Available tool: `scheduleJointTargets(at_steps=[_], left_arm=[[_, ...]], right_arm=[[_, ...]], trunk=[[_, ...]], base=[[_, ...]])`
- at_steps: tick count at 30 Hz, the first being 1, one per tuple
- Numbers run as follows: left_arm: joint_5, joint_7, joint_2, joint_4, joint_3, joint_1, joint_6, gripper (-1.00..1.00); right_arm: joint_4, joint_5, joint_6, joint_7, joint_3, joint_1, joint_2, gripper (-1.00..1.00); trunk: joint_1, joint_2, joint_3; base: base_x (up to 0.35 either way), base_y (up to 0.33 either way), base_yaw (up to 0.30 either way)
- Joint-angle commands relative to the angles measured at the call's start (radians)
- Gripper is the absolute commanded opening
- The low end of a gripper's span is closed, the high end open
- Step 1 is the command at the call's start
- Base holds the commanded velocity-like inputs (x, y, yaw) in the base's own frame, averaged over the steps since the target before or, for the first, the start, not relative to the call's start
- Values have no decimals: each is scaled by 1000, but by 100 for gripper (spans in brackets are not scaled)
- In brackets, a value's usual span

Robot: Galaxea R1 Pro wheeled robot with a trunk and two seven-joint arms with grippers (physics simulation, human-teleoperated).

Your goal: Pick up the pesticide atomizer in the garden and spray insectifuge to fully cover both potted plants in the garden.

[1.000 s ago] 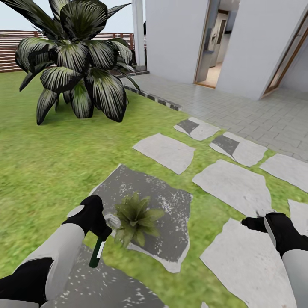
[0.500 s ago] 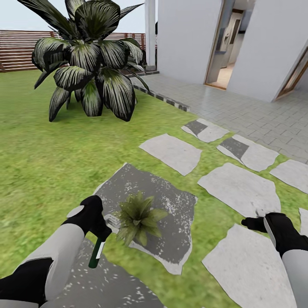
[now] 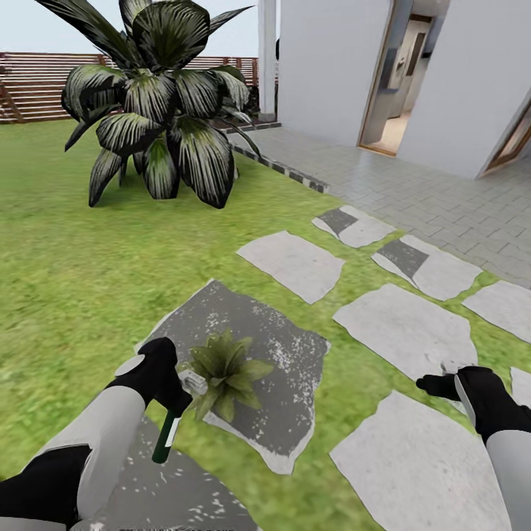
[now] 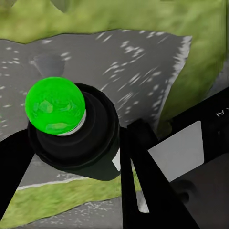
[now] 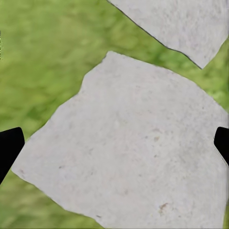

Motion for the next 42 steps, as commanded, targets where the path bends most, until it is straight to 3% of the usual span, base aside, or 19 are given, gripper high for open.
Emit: scheduleJointTargets(at_steps=[1, 12, 23, 42], left_arm=[[-11, -7, -2, -1, 7, 0, 6, -100], [-9, -7, -2, -1, 7, 0, 6, -100], [-9, -7, -2, 6, 7, 1, 6, -100], [-9, -6, -2, 20, 11, 28, 5, -100]], right_arm=[[-1, 11, 3, 9, -3, 0, 0, 100], [-1, 10, 3, 9, -3, -1, 0, 100], [-1, 11, 3, 10, -3, -1, 0, 100], [-1, 11, 3, 9, -5, 0, 0, 100]], trunk=[[0, 0, -1], [0, 0, -1], [0, 0, 0], [0, 0, 0]], base=[[0, -263, 247], [0, -58, 129], [0, 0, -198], [-15, -59, 10]])
